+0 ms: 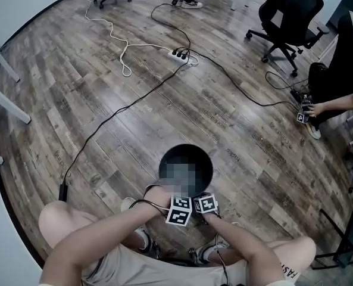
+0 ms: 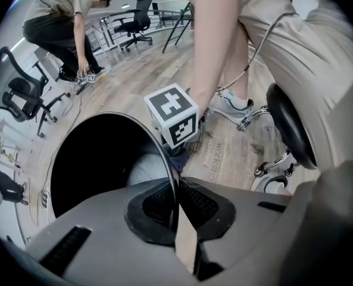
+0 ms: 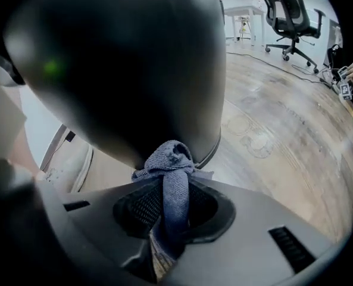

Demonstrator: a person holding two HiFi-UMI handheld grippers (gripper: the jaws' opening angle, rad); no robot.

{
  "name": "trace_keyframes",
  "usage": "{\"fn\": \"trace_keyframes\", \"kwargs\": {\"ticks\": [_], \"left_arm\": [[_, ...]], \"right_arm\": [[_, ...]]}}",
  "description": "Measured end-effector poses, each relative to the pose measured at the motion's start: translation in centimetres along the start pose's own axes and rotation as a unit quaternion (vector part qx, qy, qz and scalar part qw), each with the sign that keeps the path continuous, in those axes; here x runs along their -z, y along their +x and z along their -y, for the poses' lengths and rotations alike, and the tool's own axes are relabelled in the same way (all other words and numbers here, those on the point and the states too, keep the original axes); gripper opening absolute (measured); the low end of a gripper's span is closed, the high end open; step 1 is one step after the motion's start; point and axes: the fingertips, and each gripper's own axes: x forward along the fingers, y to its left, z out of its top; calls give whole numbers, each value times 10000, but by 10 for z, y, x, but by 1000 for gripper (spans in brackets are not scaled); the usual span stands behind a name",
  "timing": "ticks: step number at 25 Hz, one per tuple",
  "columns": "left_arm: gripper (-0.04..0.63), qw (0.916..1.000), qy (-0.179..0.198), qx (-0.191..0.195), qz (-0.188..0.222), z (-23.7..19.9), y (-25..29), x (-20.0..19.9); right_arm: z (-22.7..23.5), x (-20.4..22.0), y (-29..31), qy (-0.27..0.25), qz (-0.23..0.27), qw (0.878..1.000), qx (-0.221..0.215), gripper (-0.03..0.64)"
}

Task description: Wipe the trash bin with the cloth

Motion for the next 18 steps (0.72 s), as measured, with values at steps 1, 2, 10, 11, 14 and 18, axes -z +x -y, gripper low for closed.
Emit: {"fn": "trace_keyframes", "kwargs": {"ticks": [1,2,10,11,14,18], "left_arm": [[26,10000,-67,-19,-9,0,0,-1],[26,9999,-124,-45,-19,0,1,-2],[33,9989,-382,272,28,5,2,-6],[88,9982,-361,464,79,10,1,-8],[200,9967,128,796,-31,22,-5,1],[201,9942,708,546,-589,12,-2,43]], "right_arm": [[2,5,8,71,-3,10000,-42,77],[4,9,14,179,1,9998,-97,77],[2,3,3,392,-159,9984,-387,77],[1,6,-6,386,-249,9981,-401,77],[-14,9,-36,55,-558,9969,-553,77],[-31,-9,-80,-166,-510,9958,-738,77]]}}
